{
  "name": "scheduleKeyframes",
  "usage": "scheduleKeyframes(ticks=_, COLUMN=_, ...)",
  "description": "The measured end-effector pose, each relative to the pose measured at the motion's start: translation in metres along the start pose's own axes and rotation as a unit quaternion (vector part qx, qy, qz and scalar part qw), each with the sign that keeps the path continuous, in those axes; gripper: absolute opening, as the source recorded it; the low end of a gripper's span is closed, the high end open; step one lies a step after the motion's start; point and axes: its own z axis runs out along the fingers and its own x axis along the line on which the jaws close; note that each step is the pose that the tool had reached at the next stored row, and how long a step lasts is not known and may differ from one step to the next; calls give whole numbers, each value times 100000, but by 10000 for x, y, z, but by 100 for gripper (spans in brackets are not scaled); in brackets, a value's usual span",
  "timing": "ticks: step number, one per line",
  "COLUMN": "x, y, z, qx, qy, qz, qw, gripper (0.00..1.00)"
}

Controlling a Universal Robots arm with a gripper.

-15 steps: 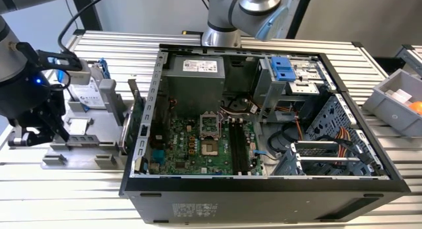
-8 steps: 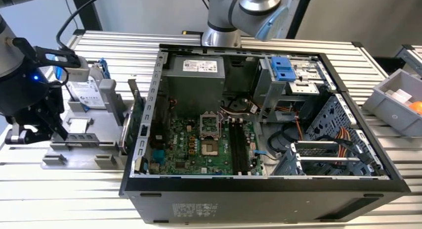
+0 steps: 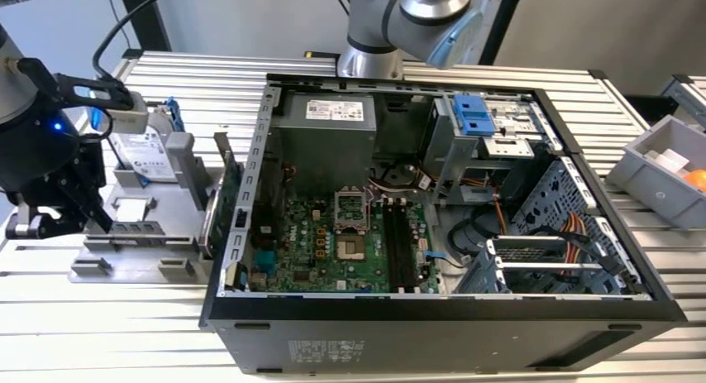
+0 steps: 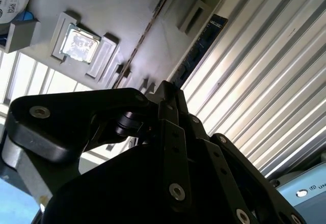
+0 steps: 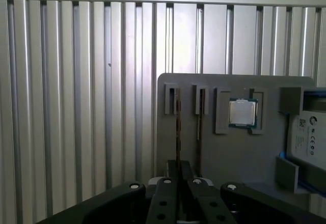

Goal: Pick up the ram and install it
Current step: 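Pick up the ram and move it above insertion slot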

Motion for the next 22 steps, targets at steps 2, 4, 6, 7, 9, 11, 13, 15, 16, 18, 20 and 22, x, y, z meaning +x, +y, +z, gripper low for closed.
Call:
scheduleKeyframes(ticks=2, x=0, y=0, z=-7, qx=0, qy=5, qz=22, qw=100000, gripper=0)
scheduleKeyframes(ticks=4, x=-1, y=2, z=-17, qx=-7, qy=13, qz=37, qw=100000, gripper=0)
scheduleKeyframes(ticks=6, x=-2, y=1, z=-34, qx=-8, qy=12, qz=41, qw=100000, gripper=0)
scheduleKeyframes(ticks=7, x=-2, y=2, z=-42, qx=3, qy=5, qz=46, qw=100000, gripper=0)
scheduleKeyframes(ticks=9, x=-3, y=3, z=-63, qx=-2, qy=8, qz=62, qw=100000, gripper=0)
scheduleKeyframes(ticks=11, x=-4, y=3, z=-83, qx=0, qy=6, qz=77, qw=100000, gripper=0)
scheduleKeyframes(ticks=13, x=-4, y=3, z=-104, qx=-1, qy=8, qz=90, qw=100000, gripper=0)
scheduleKeyframes(ticks=15, x=-5, y=3, z=-125, qx=1, qy=7, qz=107, qw=100000, gripper=0)
scheduleKeyframes(ticks=16, x=-5, y=3, z=-135, qx=1, qy=9, qz=114, qw=100000, gripper=0)
scheduleKeyframes(ticks=18, x=-6, y=4, z=-153, qx=3, qy=7, qz=130, qw=100000, gripper=0)
scheduleKeyframes(ticks=20, x=-7, y=4, z=-172, qx=7, qy=3, qz=143, qw=100000, gripper=0)
scheduleKeyframes(ticks=22, x=-7, y=4, z=-192, qx=3, qy=8, qz=153, qw=100000, gripper=0)
